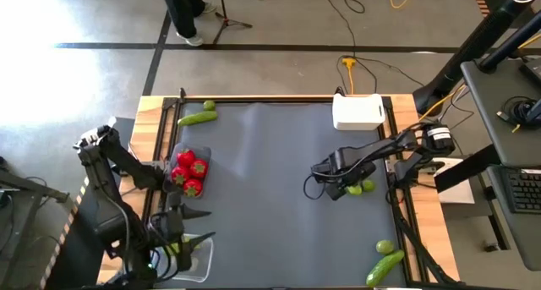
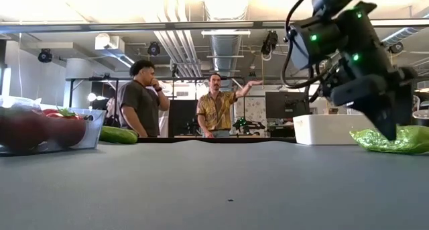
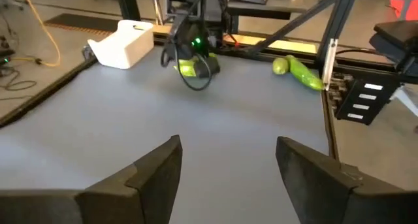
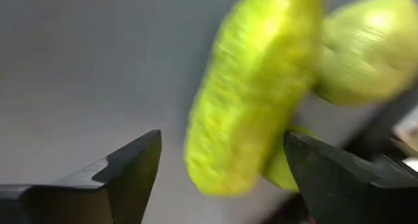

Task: Sort produce into baskets
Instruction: Put the middle right pickle into the transparent bin

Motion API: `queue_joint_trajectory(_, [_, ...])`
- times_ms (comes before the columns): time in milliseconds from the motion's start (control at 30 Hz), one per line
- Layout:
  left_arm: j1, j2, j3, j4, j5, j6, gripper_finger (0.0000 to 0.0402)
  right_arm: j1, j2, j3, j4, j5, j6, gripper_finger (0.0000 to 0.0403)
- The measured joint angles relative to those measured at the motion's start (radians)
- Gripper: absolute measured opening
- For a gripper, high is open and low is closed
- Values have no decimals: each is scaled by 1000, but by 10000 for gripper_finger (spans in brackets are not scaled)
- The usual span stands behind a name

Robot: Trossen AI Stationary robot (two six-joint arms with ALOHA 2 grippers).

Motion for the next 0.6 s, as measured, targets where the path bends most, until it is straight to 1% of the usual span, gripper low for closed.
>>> queue_joint_trajectory(100, [-1,-8,2,-8,-20,28,231,-13,0,-32,93,3,7,293])
queue_joint_trajectory(333, [0,-13,1,-8,-24,40,231,-26,-2,-85,194,22,72,248])
queue_joint_trajectory(467, [-1,-13,0,-7,-24,40,231,-25,-2,-78,236,28,78,206])
queue_joint_trajectory(600, [-1,-11,0,-6,-24,40,231,-18,1,-27,279,45,50,154])
